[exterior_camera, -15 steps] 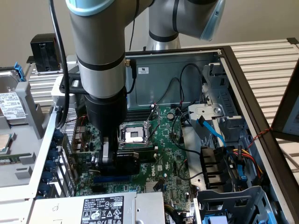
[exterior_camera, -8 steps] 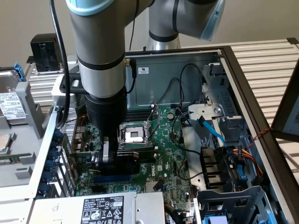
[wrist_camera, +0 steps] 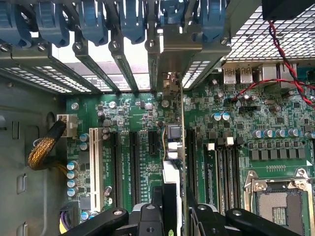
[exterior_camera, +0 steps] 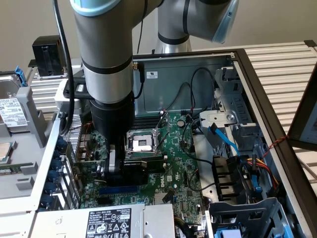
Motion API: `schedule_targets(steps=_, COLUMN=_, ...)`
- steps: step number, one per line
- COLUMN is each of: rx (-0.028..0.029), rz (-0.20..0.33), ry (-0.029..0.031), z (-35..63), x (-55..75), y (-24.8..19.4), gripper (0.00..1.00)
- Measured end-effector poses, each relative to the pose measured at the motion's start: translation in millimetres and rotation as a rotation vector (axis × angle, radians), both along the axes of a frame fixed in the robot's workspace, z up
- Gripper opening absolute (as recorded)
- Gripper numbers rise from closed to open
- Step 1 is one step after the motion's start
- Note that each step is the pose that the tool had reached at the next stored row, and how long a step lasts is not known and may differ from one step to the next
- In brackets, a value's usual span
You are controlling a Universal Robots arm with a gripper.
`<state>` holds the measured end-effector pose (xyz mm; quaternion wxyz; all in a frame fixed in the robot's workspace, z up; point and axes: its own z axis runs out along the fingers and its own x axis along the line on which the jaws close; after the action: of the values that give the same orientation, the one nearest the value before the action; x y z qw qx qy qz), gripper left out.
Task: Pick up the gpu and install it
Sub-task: 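Insert the gpu into the slot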
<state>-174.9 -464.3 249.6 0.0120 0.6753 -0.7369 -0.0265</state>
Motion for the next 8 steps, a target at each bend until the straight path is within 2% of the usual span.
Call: schedule_targets(steps=8, rx=0.0000, rz=0.000, ry=0.0000, z=-0.6, x=-0.3, y=-0.3, gripper=0.27)
